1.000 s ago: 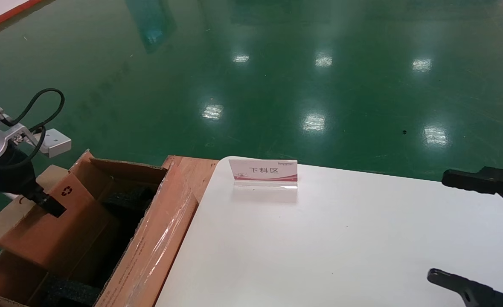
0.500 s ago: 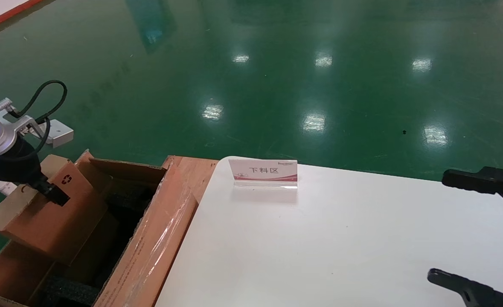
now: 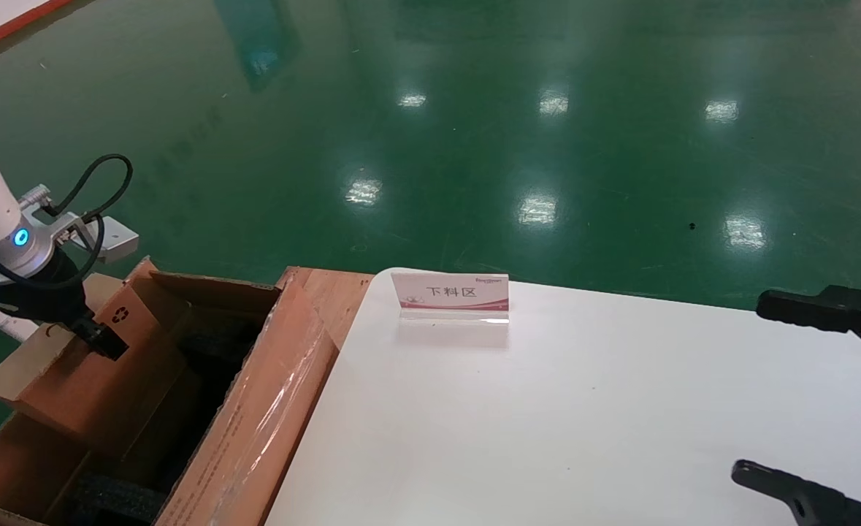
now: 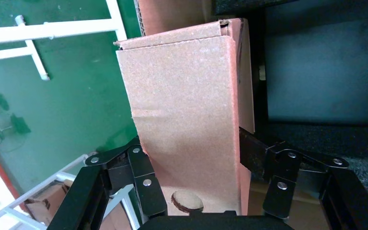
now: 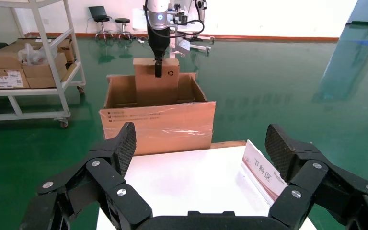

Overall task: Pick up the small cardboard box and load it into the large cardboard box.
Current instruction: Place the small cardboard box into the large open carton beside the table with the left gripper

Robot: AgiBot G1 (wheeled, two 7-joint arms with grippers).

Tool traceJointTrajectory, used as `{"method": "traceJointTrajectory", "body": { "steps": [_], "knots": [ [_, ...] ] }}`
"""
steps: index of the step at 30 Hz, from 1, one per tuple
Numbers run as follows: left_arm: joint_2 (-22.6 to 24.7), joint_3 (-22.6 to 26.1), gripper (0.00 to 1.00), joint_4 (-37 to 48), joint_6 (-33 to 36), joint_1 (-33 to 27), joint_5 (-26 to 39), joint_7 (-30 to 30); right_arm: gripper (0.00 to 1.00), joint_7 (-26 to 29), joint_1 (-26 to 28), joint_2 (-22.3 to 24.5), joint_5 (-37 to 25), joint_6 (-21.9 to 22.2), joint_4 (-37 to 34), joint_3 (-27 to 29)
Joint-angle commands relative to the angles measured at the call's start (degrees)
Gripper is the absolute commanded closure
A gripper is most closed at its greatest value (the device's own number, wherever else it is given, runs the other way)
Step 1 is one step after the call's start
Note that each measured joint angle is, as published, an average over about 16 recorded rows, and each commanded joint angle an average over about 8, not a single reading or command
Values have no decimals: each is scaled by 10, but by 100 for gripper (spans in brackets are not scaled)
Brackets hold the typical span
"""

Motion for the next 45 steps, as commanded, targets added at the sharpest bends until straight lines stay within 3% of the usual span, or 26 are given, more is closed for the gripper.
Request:
{"method": "traceJointTrajectory", "body": {
  "steps": [1,26,27,34,35,45],
  "knots": [
    [2,1,100,1,-3,6,2,-5,0,0,0,0,0,0,0,0],
    [18,5,99,53,-17,86,-11,-23,0,0,0,0,1,0,0,-1],
    [18,4,94,56,-17,88,-12,-21,0,0,0,0,1,0,0,-1],
    [20,2,9,68,-17,97,-19,-13,0,0,0,0,1,1,0,-1],
    [20,1,1,69,-17,97,-20,-12,0,-1,0,0,1,1,0,-1],
    [19,2,0,67,-16,95,-20,-14,0,-1,0,0,1,1,0,-1]
  ]
}}
